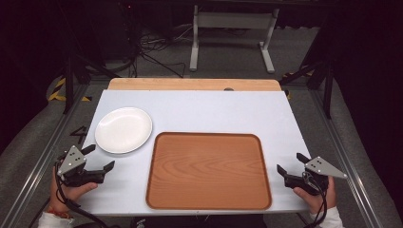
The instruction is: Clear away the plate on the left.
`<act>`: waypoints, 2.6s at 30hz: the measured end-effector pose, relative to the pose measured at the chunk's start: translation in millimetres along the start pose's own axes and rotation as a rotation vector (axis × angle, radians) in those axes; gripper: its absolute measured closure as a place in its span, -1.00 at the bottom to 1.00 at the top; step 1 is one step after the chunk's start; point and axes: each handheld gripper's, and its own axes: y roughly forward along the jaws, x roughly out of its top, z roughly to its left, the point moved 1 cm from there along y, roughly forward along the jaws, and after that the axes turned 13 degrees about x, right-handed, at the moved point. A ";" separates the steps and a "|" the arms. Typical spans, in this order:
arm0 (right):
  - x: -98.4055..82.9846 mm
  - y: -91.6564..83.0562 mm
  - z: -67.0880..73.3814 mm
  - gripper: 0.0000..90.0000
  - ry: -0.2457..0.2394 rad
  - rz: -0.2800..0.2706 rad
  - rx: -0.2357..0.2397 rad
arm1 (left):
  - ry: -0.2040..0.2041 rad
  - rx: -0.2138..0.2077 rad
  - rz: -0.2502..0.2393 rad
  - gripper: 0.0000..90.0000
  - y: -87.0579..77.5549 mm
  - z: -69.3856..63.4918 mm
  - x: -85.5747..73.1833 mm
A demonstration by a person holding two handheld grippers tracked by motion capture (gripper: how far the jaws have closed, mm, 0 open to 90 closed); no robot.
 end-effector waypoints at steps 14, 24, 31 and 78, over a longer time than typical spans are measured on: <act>2.8 2.6 6.9 -0.69 -0.024 0.011 0.016 | 0.064 0.004 0.022 -0.72 -3.1 -4.5 6.9; 1.7 6.6 7.0 -0.69 -0.023 0.024 0.025 | 0.152 0.056 0.080 -0.72 4.4 -2.9 10.5; 2.0 4.8 6.2 -0.70 -0.019 0.016 0.023 | 0.284 0.070 0.166 -0.66 22.9 -12.3 18.1; 1.0 6.4 7.2 -0.70 -0.035 0.036 0.028 | 0.904 0.327 0.244 0.94 62.1 -62.5 35.3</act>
